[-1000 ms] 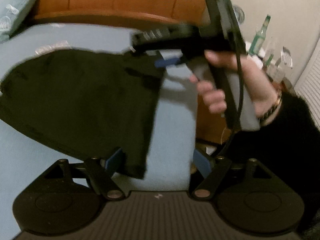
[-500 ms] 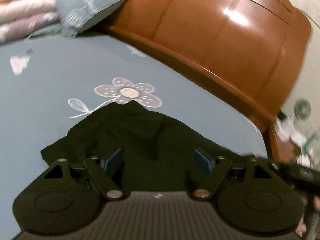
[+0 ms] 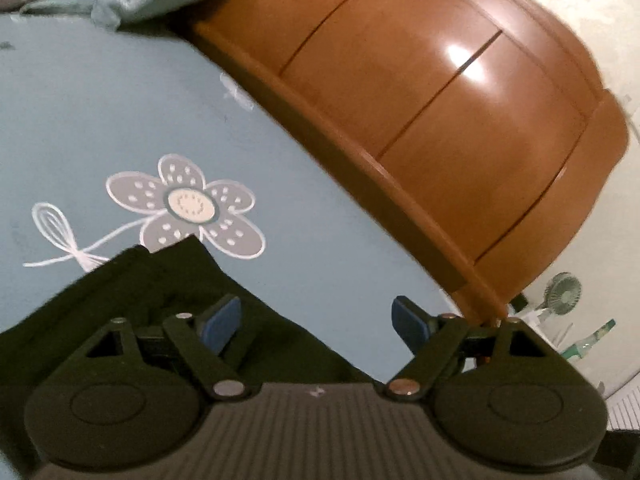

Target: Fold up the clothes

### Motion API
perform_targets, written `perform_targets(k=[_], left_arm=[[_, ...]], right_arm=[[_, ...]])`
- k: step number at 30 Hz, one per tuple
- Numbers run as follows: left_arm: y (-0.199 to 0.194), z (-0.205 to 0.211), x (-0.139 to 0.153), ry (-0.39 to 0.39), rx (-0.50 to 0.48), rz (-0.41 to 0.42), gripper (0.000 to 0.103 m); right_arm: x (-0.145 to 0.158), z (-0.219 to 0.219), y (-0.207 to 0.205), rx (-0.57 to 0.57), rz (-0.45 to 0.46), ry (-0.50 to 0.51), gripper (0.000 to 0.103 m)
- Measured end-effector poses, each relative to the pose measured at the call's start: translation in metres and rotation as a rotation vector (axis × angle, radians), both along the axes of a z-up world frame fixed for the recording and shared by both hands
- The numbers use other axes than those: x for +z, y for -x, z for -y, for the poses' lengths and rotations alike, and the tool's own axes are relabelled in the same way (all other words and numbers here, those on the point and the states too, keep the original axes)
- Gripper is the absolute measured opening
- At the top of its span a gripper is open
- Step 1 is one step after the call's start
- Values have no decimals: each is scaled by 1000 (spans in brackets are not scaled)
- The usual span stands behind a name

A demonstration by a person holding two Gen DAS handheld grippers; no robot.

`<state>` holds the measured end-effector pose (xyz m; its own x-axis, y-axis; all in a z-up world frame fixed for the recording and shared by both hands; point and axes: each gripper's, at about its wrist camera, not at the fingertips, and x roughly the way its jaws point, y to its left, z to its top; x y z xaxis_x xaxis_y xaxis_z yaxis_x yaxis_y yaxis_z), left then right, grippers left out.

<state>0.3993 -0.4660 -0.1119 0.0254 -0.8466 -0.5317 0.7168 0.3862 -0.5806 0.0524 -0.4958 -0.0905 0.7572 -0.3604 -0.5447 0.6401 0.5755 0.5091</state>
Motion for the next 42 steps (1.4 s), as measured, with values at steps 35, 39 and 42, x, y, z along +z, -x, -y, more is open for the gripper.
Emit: perform_targets(k=[35,39,42], left_arm=[[-11,-32,13,-136,169,41,85],[-10,-46,32,-102,178,55,85],[-3,-54,33,-106,136,31,87]], right_arm=[[0,-3,-2,26,-1,-16,91],[-1,-2,-3,20,2,-26,91],[-1,-4,-6,33,0,-26,91]])
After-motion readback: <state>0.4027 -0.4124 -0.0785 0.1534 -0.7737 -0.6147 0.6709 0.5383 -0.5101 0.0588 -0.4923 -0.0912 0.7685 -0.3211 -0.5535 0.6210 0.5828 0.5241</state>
